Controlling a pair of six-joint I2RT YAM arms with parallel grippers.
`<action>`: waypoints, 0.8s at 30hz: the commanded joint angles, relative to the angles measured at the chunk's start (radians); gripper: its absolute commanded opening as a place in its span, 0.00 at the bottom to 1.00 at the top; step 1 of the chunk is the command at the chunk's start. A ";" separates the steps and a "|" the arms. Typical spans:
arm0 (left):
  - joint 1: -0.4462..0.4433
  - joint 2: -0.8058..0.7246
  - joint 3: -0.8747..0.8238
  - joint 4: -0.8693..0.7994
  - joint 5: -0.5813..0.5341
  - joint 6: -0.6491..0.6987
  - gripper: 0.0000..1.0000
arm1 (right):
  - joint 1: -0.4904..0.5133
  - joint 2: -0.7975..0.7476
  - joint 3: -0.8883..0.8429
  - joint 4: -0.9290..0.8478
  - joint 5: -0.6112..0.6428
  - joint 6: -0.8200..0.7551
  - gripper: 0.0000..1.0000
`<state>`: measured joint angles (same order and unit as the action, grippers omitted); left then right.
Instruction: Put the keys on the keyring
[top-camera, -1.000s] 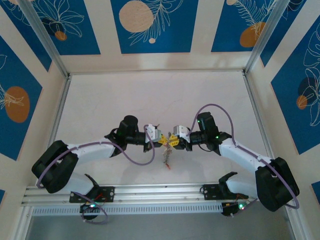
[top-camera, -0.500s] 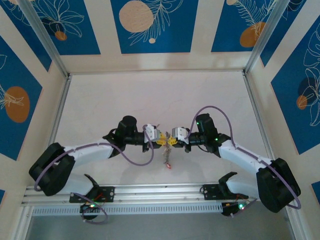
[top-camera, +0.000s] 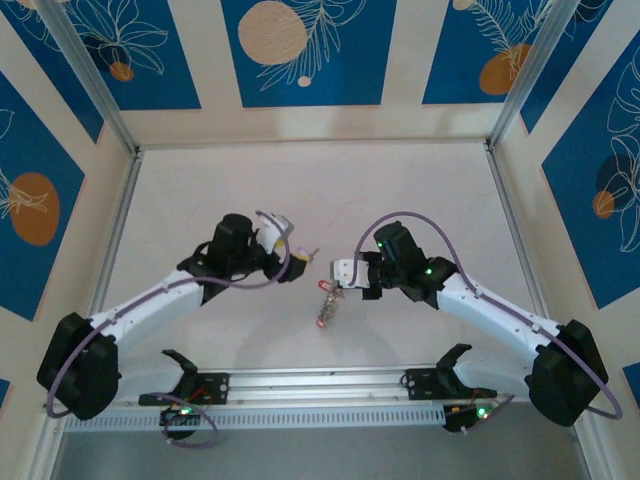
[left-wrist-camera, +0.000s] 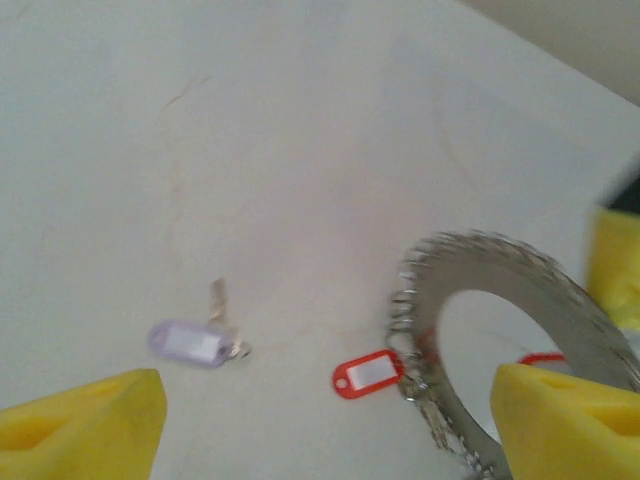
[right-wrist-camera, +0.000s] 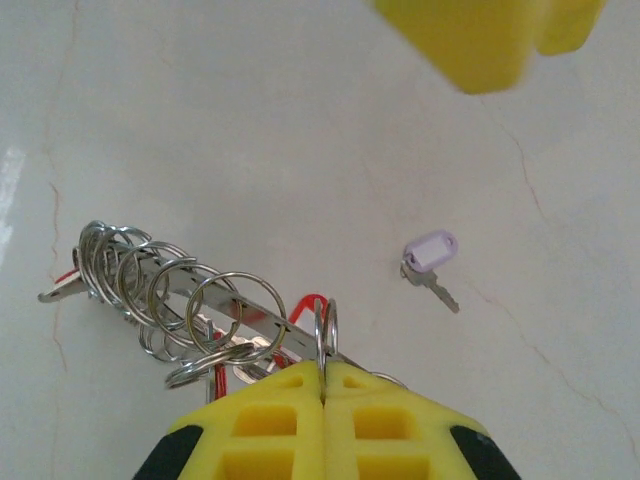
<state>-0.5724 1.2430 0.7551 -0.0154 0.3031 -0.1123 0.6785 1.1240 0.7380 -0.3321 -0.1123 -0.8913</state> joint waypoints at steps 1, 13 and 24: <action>0.038 0.091 0.119 -0.236 -0.128 -0.255 0.83 | 0.025 0.031 0.075 -0.169 0.141 -0.046 0.00; 0.040 0.249 0.141 -0.201 -0.120 -0.370 0.70 | 0.026 0.072 0.265 -0.523 0.267 -0.098 0.00; 0.017 0.337 0.148 -0.127 -0.091 -0.345 0.61 | -0.025 0.074 0.264 -0.494 0.217 -0.051 0.00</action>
<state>-0.5419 1.5570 0.8818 -0.1642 0.2012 -0.4511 0.6628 1.1896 0.9760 -0.8093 0.1383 -0.9623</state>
